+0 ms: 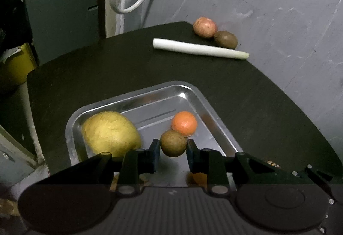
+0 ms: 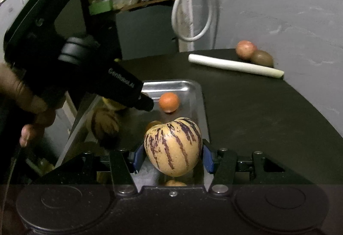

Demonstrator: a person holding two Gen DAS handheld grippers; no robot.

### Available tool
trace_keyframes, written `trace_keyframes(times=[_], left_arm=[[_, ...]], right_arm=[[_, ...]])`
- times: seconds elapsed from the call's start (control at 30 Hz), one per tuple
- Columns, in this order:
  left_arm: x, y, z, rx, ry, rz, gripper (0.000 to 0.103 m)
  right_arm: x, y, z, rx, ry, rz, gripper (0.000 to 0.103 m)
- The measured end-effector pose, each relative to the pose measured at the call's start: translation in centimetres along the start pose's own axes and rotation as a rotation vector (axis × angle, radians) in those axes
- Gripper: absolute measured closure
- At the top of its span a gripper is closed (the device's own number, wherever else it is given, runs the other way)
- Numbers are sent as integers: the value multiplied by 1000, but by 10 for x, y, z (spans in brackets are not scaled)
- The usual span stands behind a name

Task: Organize fruits
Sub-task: 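Lower the small fruit and pepino melon into the silver tray and open both tools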

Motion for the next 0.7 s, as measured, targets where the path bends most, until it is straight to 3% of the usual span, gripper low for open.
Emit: trace_keyframes(times=[0.7], left_arm=[[10,7,13,-52,-58,78,74]], right_arm=[[17,3,3,-58,-43,112,48]])
Point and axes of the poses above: each gripper's, at about its wrist camera, not at the fingertips, and x roughly the way its jaws point, z to its left, y to its underside, the point moved 9 cm from there along x, roughly the way its jaws point, and after that the axes turned 4 degrees about -z, right-handed, at the moved point
